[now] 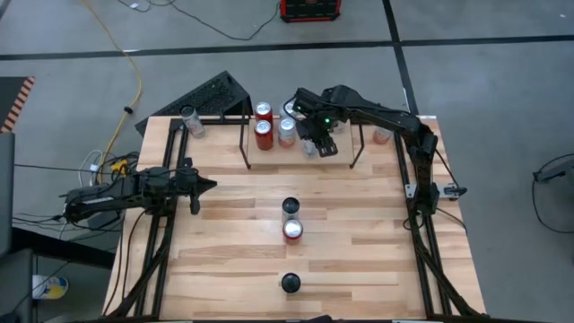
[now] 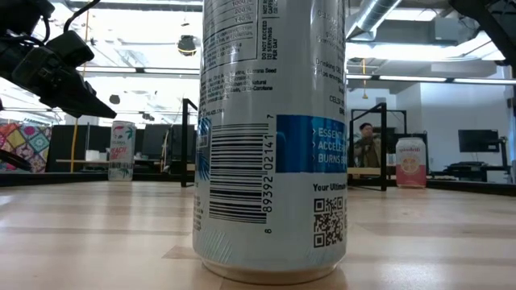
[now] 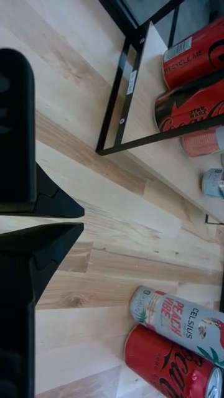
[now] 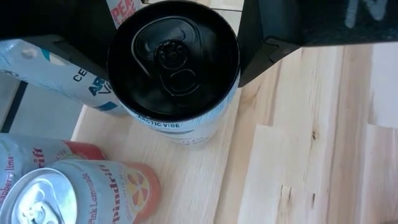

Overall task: Place canned beverage on shelf
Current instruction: Put the right white blue soda can on the shelf aligned with the other white blue soda can

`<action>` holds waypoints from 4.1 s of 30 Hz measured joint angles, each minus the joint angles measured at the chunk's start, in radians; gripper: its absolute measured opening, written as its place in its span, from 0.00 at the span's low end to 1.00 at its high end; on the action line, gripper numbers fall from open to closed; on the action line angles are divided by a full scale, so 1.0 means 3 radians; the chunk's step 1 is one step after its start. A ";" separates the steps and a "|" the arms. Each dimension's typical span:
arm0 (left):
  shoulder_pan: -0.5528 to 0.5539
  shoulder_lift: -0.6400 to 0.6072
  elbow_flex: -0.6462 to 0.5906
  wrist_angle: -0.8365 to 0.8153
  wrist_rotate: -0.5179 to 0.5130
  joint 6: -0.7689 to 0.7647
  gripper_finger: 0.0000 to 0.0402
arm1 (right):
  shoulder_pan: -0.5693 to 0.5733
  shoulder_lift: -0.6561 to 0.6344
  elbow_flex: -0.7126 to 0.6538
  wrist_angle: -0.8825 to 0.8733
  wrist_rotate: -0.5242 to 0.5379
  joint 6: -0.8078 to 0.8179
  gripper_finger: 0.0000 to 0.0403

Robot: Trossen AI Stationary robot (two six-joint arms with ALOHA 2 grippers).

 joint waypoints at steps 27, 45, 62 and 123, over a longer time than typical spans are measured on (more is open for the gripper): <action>0.0001 -0.0001 -0.0001 0.0000 0.0000 0.0000 0.03 | 0.0160 -0.0315 0.0001 -0.0024 0.0285 0.0863 0.93; 0.0000 -0.0001 0.0000 0.0001 0.0000 0.0000 0.03 | 0.0143 -0.0265 0.0004 0.0185 0.0370 0.4055 0.92; 0.0001 0.0000 0.0000 -0.0001 0.0001 0.0000 0.03 | 0.0039 0.0000 0.0000 0.0211 0.0365 0.4297 0.92; 0.0000 0.0000 -0.0001 -0.0001 -0.0001 0.0000 0.03 | -0.0206 -0.0006 0.0005 0.0037 0.0056 0.1113 0.58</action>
